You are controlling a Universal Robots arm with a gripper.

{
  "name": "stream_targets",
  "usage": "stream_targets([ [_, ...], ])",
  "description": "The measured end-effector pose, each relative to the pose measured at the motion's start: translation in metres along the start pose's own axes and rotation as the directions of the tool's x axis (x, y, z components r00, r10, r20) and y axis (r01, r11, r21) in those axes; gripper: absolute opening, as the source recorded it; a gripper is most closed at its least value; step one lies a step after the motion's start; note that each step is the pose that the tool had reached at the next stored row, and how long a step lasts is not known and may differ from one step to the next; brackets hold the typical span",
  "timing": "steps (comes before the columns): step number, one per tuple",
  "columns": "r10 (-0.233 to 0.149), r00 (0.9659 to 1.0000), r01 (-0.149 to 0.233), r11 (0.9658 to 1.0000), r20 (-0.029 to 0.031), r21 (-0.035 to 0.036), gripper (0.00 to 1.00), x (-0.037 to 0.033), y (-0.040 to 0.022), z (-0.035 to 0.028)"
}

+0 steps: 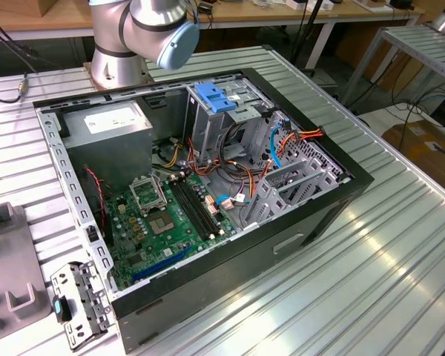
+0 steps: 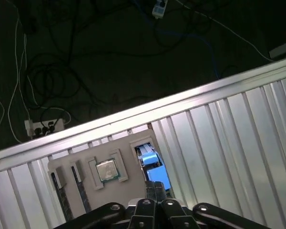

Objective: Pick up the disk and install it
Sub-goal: 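Pick up the disk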

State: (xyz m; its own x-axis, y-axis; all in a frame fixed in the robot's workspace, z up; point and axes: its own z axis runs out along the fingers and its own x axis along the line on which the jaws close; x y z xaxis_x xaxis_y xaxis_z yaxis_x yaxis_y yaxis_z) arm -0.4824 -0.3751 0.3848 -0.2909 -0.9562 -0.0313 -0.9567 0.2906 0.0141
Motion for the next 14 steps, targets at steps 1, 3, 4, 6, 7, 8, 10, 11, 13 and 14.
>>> stream_targets([
  [1, -0.022, 0.9997, 0.022, 0.9997, -0.0002, -0.0004, 0.11, 0.0000, 0.0000, 0.0006],
  [3, -0.059, 0.9982, 0.059, 0.9982, -0.0005, -0.0013, 0.11, 0.0001, 0.0001, 0.0016],
  [4, -0.078, 0.9970, 0.078, 0.9970, -0.0008, -0.0017, 0.11, 0.0001, 0.0000, 0.0020],
  [6, -0.103, 0.9946, 0.103, 0.9946, -0.0012, -0.0011, 0.11, 0.0000, -0.0004, 0.0035],
  [7, -0.109, 0.9941, 0.109, 0.9941, -0.0013, 0.0004, 0.11, -0.0002, -0.0012, 0.0048],
  [8, -0.111, 0.9939, 0.111, 0.9939, -0.0014, 0.0018, 0.11, -0.0004, -0.0020, 0.0057],
  [10, -0.111, 0.9938, 0.111, 0.9938, -0.0016, 0.0047, 0.11, -0.0013, -0.0037, 0.0077],
  [11, -0.112, 0.9937, 0.112, 0.9937, -0.0023, 0.0048, 0.11, -0.0021, -0.0043, 0.0096],
  [13, -0.114, 0.9935, 0.114, 0.9935, -0.0022, 0.0051, 0.17, -0.0028, -0.0043, 0.0144],
  [14, -0.114, 0.9934, 0.114, 0.9934, -0.0022, 0.0050, 0.24, -0.0030, -0.0043, 0.0166],
])
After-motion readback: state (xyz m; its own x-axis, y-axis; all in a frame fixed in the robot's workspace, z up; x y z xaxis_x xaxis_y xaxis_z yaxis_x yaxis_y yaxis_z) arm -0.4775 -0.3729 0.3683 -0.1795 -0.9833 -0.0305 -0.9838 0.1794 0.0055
